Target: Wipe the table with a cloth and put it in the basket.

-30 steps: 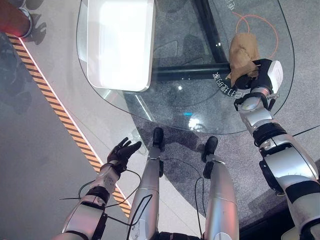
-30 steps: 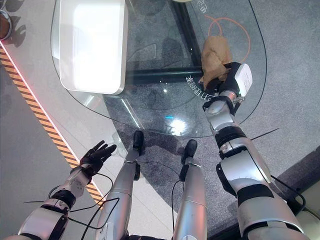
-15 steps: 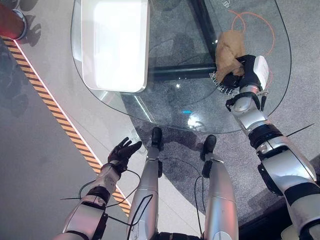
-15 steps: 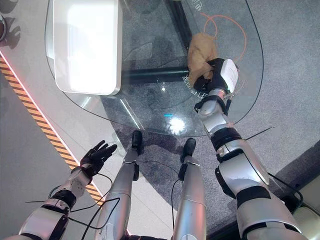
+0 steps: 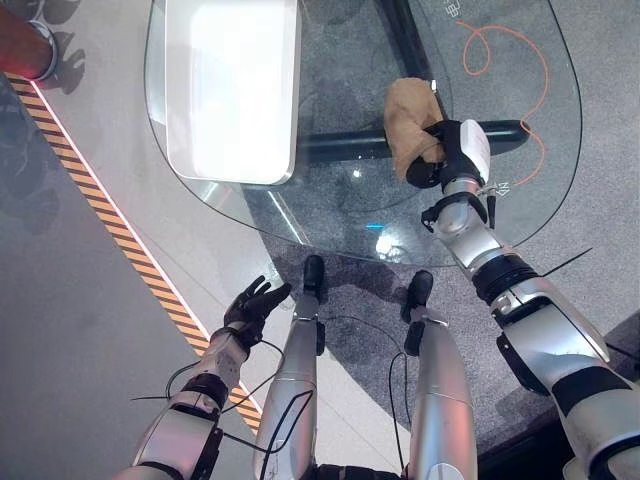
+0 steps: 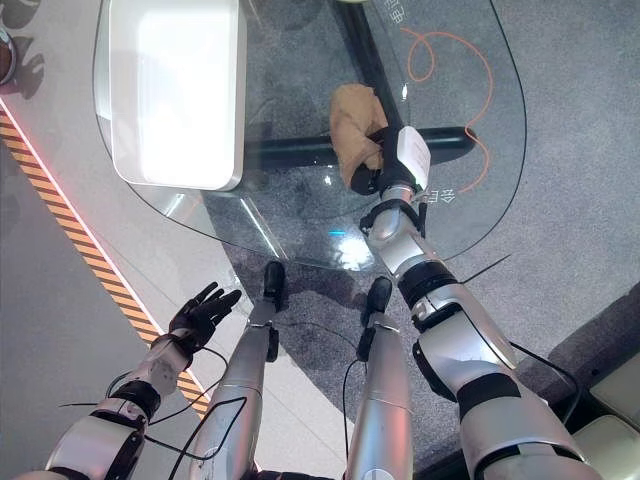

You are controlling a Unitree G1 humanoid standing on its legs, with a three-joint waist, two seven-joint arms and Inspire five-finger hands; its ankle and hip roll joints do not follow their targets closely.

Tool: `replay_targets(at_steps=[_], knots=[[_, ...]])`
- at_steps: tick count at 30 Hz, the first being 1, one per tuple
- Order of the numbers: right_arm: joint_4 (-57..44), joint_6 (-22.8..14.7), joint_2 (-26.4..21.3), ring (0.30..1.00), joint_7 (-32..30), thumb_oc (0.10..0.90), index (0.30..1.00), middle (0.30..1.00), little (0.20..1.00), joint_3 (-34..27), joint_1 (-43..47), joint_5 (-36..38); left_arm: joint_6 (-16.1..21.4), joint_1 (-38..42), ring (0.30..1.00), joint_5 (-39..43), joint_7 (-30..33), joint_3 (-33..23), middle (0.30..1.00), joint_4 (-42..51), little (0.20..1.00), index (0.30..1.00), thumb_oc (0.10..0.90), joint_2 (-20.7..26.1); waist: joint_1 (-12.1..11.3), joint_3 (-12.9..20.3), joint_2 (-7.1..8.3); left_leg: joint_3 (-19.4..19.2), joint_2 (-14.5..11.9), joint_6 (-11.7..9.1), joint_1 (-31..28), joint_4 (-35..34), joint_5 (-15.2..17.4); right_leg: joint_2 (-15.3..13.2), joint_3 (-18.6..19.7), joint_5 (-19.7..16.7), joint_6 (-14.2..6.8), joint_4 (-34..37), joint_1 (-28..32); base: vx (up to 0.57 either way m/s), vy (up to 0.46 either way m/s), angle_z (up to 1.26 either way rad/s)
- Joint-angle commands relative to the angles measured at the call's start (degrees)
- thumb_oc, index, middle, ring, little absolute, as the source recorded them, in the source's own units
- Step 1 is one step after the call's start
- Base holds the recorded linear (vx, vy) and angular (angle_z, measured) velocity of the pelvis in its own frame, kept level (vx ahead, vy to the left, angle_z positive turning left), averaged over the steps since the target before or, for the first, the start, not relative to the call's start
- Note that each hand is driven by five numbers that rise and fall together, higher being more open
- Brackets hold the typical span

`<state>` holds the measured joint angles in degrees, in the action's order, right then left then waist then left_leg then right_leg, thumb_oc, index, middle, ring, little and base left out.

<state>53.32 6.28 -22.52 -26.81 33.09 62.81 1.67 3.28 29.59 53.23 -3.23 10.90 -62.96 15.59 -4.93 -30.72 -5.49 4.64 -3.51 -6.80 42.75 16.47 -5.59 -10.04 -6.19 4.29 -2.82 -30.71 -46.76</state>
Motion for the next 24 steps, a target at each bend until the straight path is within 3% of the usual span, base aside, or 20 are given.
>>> replay_targets(at_steps=[1,9,24], knots=[[-6.60,-3.82,6.20,0.300,5.94,0.100,0.300,0.300,0.200,6.05,-0.92,-2.64,2.08,-1.36,0.900,1.04,0.83,1.34,0.900,0.25,0.900,0.900,0.800,-0.66,-1.40,0.93,-2.02,-4.50,5.88,5.42,0.64,1.23,1.72,3.26,-3.13,-3.29,1.49,6.88,1.19,0.00,0.000,0.00],[-9.61,-4.44,8.14,0.300,11.39,0.100,0.300,0.300,0.200,8.51,-2.51,-5.03,2.16,-1.29,0.900,0.95,0.97,1.21,0.900,0.02,0.900,0.900,0.800,-1.05,-1.27,0.93,-2.27,-4.59,6.03,5.33,1.00,1.56,1.47,3.17,-2.99,-3.31,1.49,6.45,0.59,0.00,0.000,0.00],[-11.77,-6.48,8.41,0.300,15.94,0.100,0.300,0.300,0.200,11.94,-3.22,-7.32,1.91,-0.71,0.900,0.72,0.97,1.35,0.900,-0.32,0.900,0.900,0.800,-1.09,-1.36,0.93,-1.94,-4.43,6.06,5.44,1.29,1.82,1.32,3.23,-2.93,-3.41,1.36,6.07,0.15,0.00,-0.001,0.00]])
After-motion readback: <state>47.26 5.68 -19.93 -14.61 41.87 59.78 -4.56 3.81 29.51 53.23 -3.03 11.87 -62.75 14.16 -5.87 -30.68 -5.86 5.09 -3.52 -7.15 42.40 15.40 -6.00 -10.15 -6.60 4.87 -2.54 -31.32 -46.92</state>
